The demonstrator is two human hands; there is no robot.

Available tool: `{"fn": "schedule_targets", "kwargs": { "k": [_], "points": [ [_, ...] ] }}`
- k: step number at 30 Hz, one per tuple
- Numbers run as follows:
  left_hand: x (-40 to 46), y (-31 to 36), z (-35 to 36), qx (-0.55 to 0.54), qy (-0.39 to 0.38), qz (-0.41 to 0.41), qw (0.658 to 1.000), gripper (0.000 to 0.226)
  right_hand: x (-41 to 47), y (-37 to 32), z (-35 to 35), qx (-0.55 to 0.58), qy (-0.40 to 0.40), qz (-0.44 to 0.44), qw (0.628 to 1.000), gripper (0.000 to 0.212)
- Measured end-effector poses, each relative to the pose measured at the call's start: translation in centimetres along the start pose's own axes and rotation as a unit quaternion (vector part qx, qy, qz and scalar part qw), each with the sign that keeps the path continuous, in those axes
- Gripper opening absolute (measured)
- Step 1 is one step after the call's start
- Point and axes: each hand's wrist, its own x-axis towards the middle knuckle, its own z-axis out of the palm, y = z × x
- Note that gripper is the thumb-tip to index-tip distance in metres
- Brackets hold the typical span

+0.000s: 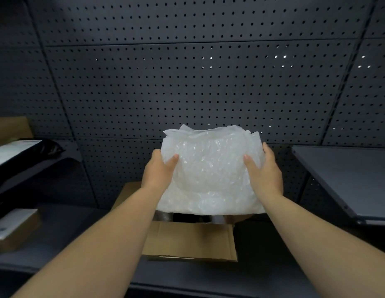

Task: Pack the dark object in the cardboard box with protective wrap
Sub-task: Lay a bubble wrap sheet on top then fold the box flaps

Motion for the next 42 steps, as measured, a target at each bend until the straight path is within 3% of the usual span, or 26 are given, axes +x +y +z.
{"fn": "schedule_targets", "kwargs": {
  "k": [17, 32, 42],
  "points": [
    [10.7, -8.7, -1.3, 0.019, -0.107, -0.007, 0.994, 0.040, 1.1, 0.2, 12.2, -0.091, 0.018, 0.049, 0.994, 0.064],
    [9.4, -14.2, 3.0, 0.050, -0.164, -0.079, 0.982, 0.032, 1.3, 5.3, 14.9, -0.263, -0.071, 0.096, 0.958, 0.060],
    [11.6, -15.2, 3.3, 0.106, -0.243, -0.095, 0.959, 0.029, 3.3, 6.1, 15.3, -0.288, -0.154, 0.112, 0.939, 0.051]
  ]
}}
